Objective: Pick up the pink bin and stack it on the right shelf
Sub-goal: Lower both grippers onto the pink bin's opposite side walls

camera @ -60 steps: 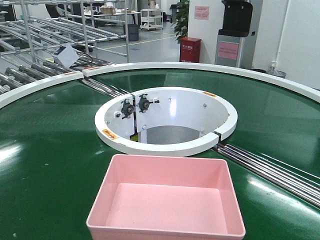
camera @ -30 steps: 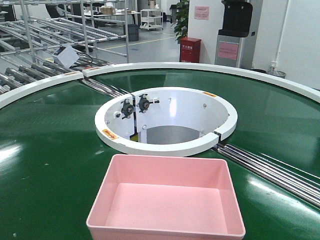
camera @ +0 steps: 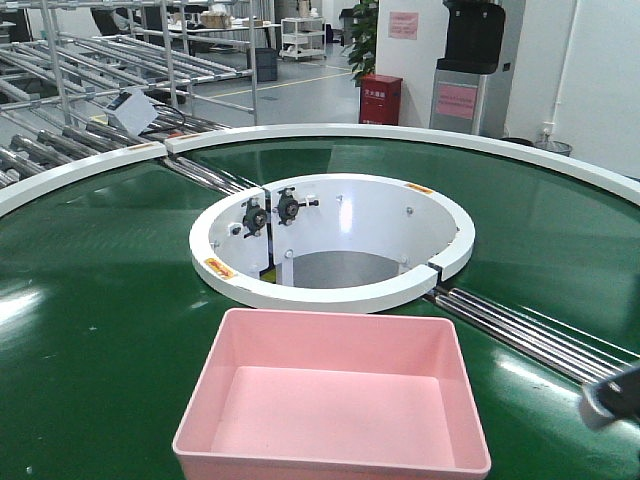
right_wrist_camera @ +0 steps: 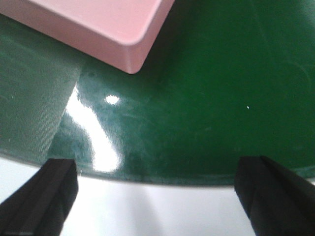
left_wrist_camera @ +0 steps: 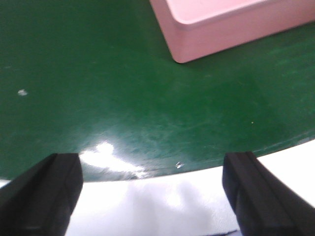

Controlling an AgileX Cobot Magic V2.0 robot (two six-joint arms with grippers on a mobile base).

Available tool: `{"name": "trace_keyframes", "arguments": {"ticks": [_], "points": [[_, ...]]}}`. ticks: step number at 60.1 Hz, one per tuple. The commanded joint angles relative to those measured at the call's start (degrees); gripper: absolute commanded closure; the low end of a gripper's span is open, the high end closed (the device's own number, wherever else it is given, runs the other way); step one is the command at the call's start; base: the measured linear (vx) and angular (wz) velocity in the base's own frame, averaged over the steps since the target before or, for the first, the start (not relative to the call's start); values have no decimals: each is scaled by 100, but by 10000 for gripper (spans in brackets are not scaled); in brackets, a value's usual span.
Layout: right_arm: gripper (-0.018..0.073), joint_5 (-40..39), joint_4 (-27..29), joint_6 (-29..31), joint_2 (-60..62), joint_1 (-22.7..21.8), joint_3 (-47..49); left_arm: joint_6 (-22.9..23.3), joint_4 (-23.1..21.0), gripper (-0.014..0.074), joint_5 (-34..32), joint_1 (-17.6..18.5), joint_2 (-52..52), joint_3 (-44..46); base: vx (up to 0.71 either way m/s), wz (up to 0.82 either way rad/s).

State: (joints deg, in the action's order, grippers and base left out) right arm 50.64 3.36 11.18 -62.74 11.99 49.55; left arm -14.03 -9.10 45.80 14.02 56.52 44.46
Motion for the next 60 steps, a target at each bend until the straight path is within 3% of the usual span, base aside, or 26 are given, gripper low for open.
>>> {"name": "trace_keyframes", "arguments": {"ticks": [1, 15, 27, 37, 60], "points": [[-123, -49, -37, -52, -509, 12, 688, -92, -109, -100, -344, 190, 634, 603, 0, 0], [-52, 306, -37, -728, -2072, 12, 2146, -59, -133, -79, -333, 249, 2269, 2125, 0, 0], [-15, 1126, -47, -1437, -3346, 12, 3521, 345, -124, -63, -9, 249, 3483, 3438, 0, 0], [-8, 1504, -74, -1680, -4167, -2, 4484, 702, -132, -52, 232, 249, 4323, 4323, 0, 0], [11, 1512, -194, -2115, -5323, -2, 5456, 1147, -131, -17, 138, 249, 5443, 5039, 0, 0]]}}
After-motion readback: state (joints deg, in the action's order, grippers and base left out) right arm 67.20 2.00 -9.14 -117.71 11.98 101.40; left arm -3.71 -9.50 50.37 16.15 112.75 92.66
